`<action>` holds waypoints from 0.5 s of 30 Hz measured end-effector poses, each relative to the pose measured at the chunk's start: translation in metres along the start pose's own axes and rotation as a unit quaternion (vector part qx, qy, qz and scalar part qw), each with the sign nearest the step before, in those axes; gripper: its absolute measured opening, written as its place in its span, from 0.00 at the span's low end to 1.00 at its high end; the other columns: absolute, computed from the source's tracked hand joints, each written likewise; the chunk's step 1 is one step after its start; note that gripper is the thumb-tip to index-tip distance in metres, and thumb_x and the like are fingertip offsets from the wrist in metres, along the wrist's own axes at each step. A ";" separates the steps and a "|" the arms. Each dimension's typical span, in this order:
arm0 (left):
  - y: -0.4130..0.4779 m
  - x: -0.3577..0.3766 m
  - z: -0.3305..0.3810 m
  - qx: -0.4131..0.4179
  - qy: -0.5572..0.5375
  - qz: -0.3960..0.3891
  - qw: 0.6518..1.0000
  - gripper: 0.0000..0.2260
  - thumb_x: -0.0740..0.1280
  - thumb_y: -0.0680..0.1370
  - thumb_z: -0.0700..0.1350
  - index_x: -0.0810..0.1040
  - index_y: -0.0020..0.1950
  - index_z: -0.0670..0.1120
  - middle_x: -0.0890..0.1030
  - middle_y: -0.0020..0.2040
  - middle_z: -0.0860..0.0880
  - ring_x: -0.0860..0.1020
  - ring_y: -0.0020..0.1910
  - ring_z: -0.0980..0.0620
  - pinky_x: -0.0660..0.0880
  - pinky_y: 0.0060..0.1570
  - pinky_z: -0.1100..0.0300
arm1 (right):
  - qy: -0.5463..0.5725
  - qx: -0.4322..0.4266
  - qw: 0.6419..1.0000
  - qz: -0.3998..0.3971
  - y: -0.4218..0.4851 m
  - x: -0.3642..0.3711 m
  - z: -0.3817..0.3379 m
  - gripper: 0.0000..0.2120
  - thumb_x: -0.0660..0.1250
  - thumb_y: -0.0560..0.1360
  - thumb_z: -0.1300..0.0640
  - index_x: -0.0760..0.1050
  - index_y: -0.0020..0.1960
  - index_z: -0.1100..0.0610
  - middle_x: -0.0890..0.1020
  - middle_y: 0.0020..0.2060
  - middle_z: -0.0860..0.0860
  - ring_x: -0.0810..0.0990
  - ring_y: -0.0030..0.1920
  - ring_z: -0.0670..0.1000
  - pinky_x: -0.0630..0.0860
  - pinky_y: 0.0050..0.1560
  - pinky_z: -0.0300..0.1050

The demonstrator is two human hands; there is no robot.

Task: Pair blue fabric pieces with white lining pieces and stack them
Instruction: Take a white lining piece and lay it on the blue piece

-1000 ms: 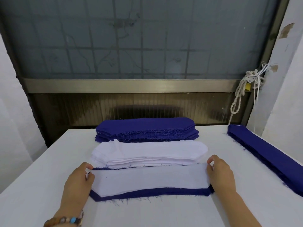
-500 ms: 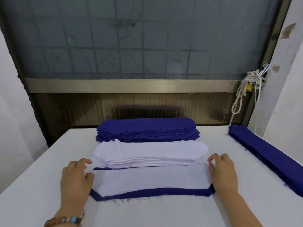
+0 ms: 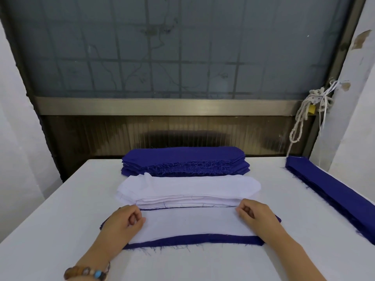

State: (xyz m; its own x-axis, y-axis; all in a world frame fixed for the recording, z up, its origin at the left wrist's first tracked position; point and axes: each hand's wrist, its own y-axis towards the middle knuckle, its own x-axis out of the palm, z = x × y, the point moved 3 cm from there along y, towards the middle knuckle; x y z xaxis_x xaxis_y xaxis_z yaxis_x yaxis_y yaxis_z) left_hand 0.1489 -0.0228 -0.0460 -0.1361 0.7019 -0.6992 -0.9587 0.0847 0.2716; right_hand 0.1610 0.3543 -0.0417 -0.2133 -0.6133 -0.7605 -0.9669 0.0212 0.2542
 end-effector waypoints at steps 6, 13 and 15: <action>0.001 0.001 0.006 -0.001 0.022 0.003 1.000 0.11 0.72 0.74 0.40 0.73 0.35 0.47 0.72 0.33 0.49 0.69 0.35 0.53 0.65 0.35 0.66 | -0.041 0.010 0.999 -0.003 0.001 0.002 -0.008 0.10 0.66 0.76 0.54 0.71 0.37 0.55 0.71 0.28 0.47 0.66 0.29 0.45 0.66 0.35 0.36; 0.005 0.005 0.012 -0.034 0.069 0.005 0.997 0.08 0.68 0.76 0.44 0.72 0.37 0.50 0.76 0.34 0.50 0.70 0.33 0.56 0.69 0.37 0.63 | -0.127 0.004 0.992 -0.008 0.007 0.007 -0.016 0.13 0.62 0.77 0.52 0.64 0.36 0.50 0.71 0.28 0.46 0.67 0.29 0.46 0.66 0.32 0.38; 0.012 0.006 0.018 -0.045 0.063 0.028 0.997 0.07 0.66 0.76 0.45 0.73 0.38 0.51 0.78 0.34 0.51 0.72 0.32 0.57 0.71 0.34 0.65 | -0.111 -0.012 0.994 0.010 0.014 0.008 -0.024 0.14 0.63 0.77 0.53 0.63 0.35 0.49 0.69 0.27 0.46 0.66 0.28 0.47 0.65 0.31 0.38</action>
State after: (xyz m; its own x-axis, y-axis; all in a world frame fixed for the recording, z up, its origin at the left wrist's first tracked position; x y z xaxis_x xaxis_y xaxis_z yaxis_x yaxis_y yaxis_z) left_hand 0.1410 -0.0048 -0.0349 -0.2145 0.6092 -0.7635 -0.9666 -0.0201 0.2555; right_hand 0.1490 0.3305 -0.0300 -0.2598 -0.4237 -0.8677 -0.9594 0.0115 0.2817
